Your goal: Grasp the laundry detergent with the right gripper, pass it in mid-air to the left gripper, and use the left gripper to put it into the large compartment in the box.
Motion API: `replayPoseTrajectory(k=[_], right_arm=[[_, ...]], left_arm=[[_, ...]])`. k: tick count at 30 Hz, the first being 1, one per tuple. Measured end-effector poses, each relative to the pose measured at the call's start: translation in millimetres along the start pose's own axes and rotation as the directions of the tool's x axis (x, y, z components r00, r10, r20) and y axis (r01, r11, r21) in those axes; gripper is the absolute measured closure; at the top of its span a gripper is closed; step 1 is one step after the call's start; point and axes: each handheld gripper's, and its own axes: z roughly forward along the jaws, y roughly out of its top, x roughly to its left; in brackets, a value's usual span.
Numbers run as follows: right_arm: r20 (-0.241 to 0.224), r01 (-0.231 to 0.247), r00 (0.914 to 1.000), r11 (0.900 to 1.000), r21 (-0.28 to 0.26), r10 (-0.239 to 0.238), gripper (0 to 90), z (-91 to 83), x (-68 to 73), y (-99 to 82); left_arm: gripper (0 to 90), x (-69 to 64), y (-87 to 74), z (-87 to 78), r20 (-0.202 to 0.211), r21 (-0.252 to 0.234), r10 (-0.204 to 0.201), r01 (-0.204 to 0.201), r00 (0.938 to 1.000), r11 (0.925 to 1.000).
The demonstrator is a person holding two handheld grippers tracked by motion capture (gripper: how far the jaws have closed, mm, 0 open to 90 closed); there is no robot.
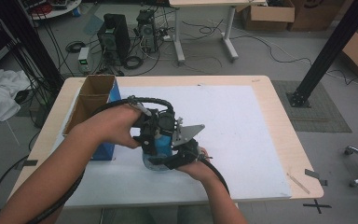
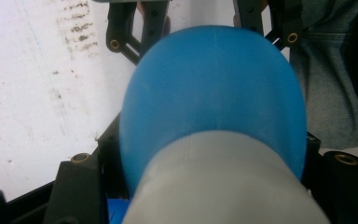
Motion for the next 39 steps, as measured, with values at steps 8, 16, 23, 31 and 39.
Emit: replayPoseTrajectory(k=[8,16,23,31,39], right_arm=[[-0.006,0.019,0.9998,0.9998,-0.006,-0.019,44.2,0.6,1.6,-1.4],[0.016,-0.007,0.9998,0.9997,-0.023,0.007,42.5,-0.5,4.3,-1.9],[0.01,0.001,0.9999,0.9991,-0.043,-0.001,37.4,-8.0,3.2,0.1],[0.008,-0.001,1.0,0.9996,-0.027,0.002,32.0,-21.4,8.7,-1.2],[0.018,0.0,0.9998,0.9996,0.029,-0.001,26.0,-49.7,8.1,3.7]], left_arm=[[38.5,-2.5,2.4,0.1,0.006,0.021,-0.019,0.019,0.9998,0.9996],[38.7,-2.0,4.0,1.5,0.006,0.04,-0.024,0.024,0.9997,0.9989],[38.6,-1.3,3.7,5.2,0.011,0.047,-0.026,0.025,0.9996,0.9986],[38.6,1.1,-2.1,-6.5,0.016,0.037,-0.052,0.052,0.9985,0.998],[38.7,12.9,-13.9,-28.3,0.024,0.054,-0.13,0.129,0.9912,0.9902]])
